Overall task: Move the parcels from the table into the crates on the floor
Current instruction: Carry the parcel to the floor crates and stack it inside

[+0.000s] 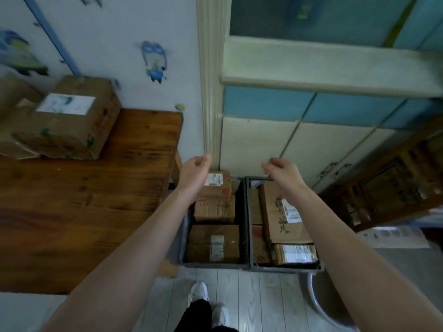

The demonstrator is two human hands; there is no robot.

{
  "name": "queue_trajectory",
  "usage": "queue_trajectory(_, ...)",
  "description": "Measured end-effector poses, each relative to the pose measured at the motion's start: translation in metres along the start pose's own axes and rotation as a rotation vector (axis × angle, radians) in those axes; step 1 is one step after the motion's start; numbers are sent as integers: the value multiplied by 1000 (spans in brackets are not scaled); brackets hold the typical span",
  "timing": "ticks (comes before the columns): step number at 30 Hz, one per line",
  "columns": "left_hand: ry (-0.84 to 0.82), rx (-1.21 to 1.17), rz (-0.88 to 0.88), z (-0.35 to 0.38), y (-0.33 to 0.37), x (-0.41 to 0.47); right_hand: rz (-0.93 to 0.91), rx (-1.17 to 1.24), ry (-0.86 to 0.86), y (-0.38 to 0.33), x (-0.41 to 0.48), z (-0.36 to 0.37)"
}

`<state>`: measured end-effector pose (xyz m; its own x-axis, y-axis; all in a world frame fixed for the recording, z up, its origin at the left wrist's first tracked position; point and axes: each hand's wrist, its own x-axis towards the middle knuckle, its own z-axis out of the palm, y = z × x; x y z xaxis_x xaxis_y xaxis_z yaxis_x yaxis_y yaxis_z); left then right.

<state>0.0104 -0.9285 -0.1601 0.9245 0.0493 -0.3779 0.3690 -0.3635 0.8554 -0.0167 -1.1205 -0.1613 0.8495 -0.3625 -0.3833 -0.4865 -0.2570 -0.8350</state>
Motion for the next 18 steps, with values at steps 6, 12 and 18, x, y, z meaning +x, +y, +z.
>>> queue_trajectory(6, 34, -74, 82, -30, 39, -25, -170, -28, -23, -49, -26, -5)
queue_trajectory(12, 89, -122, 176, -72, 64, -42, -276, -15, -42, -92, -50, 3)
queue_trajectory(18, 151, -138, 201, -143, 62, -51, -343, 27, -86, -134, -72, 52)
